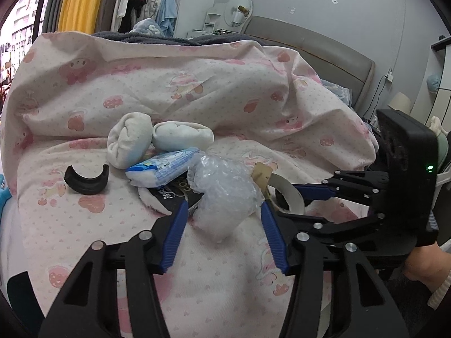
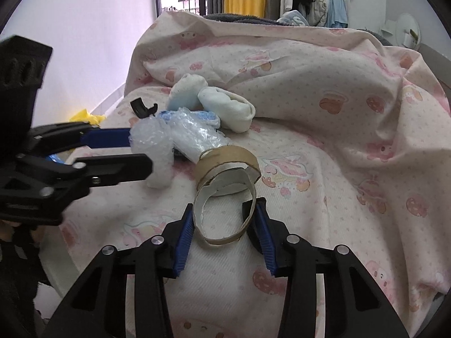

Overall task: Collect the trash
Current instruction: 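Grasp the clear plastic wrap with the left tool while the right tool grasps the brown tape core, then carry the plastic wrap and tape core over the green bin and release both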

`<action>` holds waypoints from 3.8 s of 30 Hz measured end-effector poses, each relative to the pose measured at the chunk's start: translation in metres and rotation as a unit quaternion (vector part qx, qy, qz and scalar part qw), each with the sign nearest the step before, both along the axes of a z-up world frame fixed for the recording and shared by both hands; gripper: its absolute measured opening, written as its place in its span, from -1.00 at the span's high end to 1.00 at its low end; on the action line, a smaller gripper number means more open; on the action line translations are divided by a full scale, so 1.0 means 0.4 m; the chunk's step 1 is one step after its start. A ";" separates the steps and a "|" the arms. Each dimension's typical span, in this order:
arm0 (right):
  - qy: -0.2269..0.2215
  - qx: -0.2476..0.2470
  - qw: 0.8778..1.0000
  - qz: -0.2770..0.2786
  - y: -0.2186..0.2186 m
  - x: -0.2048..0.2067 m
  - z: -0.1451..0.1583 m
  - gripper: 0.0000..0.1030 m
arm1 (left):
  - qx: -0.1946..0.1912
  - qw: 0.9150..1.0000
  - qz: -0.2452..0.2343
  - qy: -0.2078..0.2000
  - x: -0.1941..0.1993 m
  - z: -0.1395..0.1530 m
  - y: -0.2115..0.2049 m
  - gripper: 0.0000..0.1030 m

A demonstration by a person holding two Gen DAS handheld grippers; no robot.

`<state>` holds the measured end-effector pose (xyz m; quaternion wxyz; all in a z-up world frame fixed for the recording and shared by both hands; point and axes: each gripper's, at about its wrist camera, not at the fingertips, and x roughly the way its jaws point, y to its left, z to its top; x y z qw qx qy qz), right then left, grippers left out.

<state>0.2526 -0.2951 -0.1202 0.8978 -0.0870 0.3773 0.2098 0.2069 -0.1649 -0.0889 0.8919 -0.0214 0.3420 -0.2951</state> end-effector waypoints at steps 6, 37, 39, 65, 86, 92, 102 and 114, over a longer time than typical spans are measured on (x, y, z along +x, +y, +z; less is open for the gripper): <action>0.002 0.013 1.000 0.004 -0.011 -0.016 0.030 0.15 | 0.003 1.000 -0.001 0.008 0.007 -0.013 -0.018 0.09; -0.033 0.115 0.992 0.045 0.234 0.012 0.178 0.15 | 0.034 0.983 0.179 0.019 -0.013 0.035 0.372 0.20; -0.032 0.117 0.991 0.057 0.275 0.012 0.181 0.15 | 0.035 0.980 0.192 0.028 -0.015 0.029 0.408 0.20; 0.066 0.134 0.975 0.164 0.741 0.025 0.094 0.15 | 0.088 0.926 0.267 0.252 -0.090 -0.231 0.799 0.18; 0.172 0.079 0.968 0.163 0.938 0.052 -0.083 0.15 | 0.084 0.924 0.317 0.195 -0.183 -0.162 0.966 -0.52; 0.196 0.055 0.966 0.161 1.001 0.056 -0.153 0.15 | 0.074 0.928 0.339 0.133 -0.219 -0.096 1.000 -0.56; 0.234 0.008 0.959 0.156 1.078 0.055 -0.265 0.15 | 0.087 0.934 0.345 0.015 -0.275 0.023 1.004 -0.76; 0.253 -0.058 0.957 0.130 1.100 0.055 -0.356 0.07 | 0.076 0.936 0.340 -0.049 -0.326 0.086 1.000 -0.84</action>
